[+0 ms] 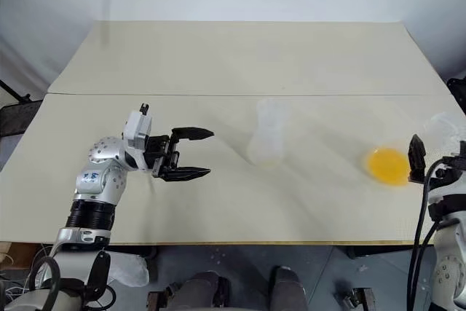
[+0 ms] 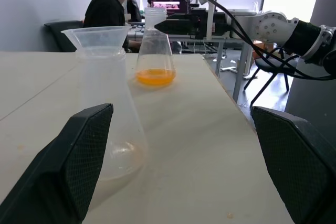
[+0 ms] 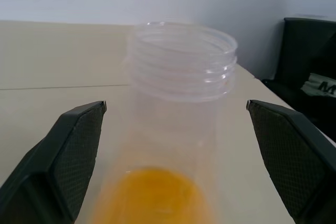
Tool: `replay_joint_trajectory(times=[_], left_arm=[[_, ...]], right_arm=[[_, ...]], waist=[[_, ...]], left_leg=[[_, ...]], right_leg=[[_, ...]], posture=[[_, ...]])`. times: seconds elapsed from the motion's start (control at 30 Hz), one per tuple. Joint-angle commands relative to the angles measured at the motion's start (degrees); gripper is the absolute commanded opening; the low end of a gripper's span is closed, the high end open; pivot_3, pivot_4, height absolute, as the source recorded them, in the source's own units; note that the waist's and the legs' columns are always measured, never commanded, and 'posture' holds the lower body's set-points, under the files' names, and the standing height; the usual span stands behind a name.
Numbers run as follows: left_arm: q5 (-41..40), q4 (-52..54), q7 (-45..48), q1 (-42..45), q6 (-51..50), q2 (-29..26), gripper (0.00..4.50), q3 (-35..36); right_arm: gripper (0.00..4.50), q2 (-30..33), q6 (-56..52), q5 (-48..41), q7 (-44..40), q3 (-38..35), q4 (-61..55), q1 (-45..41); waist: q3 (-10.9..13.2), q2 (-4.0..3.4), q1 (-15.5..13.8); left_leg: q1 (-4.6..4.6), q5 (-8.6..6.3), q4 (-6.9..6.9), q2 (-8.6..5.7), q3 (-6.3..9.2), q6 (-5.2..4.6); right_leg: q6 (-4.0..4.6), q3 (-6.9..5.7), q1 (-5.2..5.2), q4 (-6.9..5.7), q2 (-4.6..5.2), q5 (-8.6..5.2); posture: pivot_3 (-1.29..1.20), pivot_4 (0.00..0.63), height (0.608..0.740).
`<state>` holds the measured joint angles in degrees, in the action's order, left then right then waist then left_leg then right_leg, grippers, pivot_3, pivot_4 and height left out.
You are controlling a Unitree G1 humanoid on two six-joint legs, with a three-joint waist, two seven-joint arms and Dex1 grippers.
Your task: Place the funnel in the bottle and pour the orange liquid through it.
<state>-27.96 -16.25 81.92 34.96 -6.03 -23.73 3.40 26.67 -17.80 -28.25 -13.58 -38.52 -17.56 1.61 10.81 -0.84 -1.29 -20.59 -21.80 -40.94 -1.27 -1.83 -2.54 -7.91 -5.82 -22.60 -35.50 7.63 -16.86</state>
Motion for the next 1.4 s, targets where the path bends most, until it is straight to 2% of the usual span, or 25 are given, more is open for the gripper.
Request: replay_joint_trajectory(times=[0.03,0.43,0.53,0.67,0.7,0.87,1.03,1.33,1.4], left_arm=[[-1.37,1.76,-0.39,-0.35,0.14,-0.64,4.46,0.75],[-1.18,1.25,-0.89,0.07,0.39,-0.38,4.46,0.61],[-1.07,1.17,-1.05,0.06,0.56,-0.37,4.50,0.64],[-1.06,1.28,-1.30,-0.11,0.68,-0.31,4.50,0.60],[-1.09,1.31,-1.37,-0.14,0.68,-0.25,4.50,0.59],[-1.00,0.87,-1.26,0.04,0.97,-0.01,4.50,0.44],[-0.75,-0.87,-0.61,1.01,1.86,0.42,4.50,0.14],[0.20,-6.50,1.04,3.78,4.50,2.36,4.50,-0.89],[0.66,-9.05,1.70,4.91,5.75,3.00,4.50,-1.10]], right_arm=[[4.50,2.20,1.39,-0.41,-1.76,-0.28,0.77,-1.45],[4.50,5.93,4.80,2.12,-4.48,1.18,13.23,-9.16],[3.88,6.06,4.08,1.59,-4.61,1.14,13.57,-9.73],[2.61,5.70,3.95,0.95,-4.69,0.90,12.60,-9.43],[2.52,5.58,3.60,0.57,-4.40,0.70,12.07,-9.30],[2.52,5.45,1.69,-0.64,-3.39,0.57,8.09,-8.41],[2.52,7.25,-3.70,-0.75,-0.82,2.73,-1.53,-8.94],[2.52,11.91,-14.64,6.35,4.29,12.69,-17.43,-11.17],[2.52,14.32,-16.83,9.74,4.55,17.76,-20.50,-13.26]], waist=[[0.00,-0.01,0.02],[0.01,-0.01,0.08],[0.01,-0.02,0.02],[0.01,-0.01,-0.07],[0.01,-0.01,-0.10],[0.02,-0.02,-0.04],[0.04,-0.06,0.07],[0.05,-0.07,-0.24],[0.05,-0.07,-0.07]], left_leg=[[0.00,0.00,0.00,0.00,0.00,0.00],[0.00,0.00,0.01,0.02,-0.02,0.00],[-0.01,0.00,0.02,0.03,-0.01,0.00],[-0.01,0.00,0.01,0.02,0.01,0.00],[-0.02,0.00,0.00,0.03,0.03,0.00],[-0.02,0.00,0.01,0.03,0.05,0.00],[-0.03,0.00,0.01,0.03,0.02,0.00],[-0.15,0.00,-0.02,0.01,0.08,0.00],[-0.20,0.00,-0.02,0.00,0.10,0.00]], right_leg=[[0.00,0.00,0.00,0.00,0.00,0.00],[0.00,-0.02,0.00,0.04,0.00,0.00],[0.00,-0.03,0.00,0.04,0.00,0.00],[0.00,-0.05,0.02,0.05,0.02,0.00],[0.00,-0.06,0.03,0.05,0.01,0.00],[0.00,-0.07,0.03,0.06,0.02,0.00],[0.00,-0.07,0.02,0.08,0.02,0.00],[0.00,-0.12,0.00,0.21,0.02,0.00],[0.00,-0.15,0.00,0.31,0.01,0.00]], posture=[[0.00,0.150,0.740],[0.00,0.150,0.740],[0.00,0.150,0.740],[0.00,0.150,0.740],[0.00,0.150,0.740],[0.00,0.150,0.740],[0.00,0.150,0.740],[0.00,0.150,0.740],[0.00,0.150,0.740]])
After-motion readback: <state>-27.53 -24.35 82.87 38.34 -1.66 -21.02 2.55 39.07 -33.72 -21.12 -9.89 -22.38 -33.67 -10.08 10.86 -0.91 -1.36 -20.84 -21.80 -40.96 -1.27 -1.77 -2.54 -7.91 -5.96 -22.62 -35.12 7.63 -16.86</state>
